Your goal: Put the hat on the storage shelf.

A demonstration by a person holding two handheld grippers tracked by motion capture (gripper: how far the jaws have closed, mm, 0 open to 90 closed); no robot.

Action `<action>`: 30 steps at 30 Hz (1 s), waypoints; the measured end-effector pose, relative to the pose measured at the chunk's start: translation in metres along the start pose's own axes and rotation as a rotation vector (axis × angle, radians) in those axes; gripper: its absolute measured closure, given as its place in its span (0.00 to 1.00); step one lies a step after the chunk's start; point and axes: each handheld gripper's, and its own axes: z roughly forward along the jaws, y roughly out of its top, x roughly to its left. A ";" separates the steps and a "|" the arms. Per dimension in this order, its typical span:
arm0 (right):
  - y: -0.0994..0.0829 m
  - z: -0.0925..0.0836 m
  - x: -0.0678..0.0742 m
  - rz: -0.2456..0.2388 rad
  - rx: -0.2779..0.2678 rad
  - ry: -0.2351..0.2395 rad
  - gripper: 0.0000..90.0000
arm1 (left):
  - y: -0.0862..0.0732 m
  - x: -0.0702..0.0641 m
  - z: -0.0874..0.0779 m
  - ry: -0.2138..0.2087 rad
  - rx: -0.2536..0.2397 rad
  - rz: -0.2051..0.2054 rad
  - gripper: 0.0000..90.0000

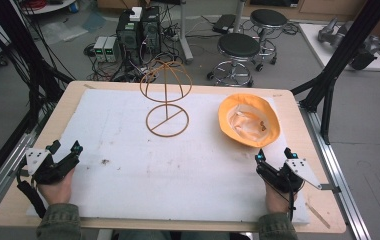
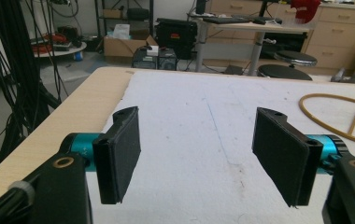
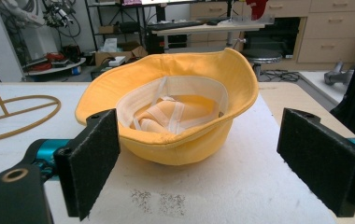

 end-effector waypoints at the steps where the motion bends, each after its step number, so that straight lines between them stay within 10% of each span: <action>1: 0.000 0.000 0.000 0.001 0.003 0.000 0.13 | 0.000 0.000 0.000 0.000 0.000 0.000 0.36; 30: 0.000 0.001 0.000 0.004 0.004 -0.004 0.14 | 0.000 0.000 0.001 -0.002 0.003 -0.002 0.36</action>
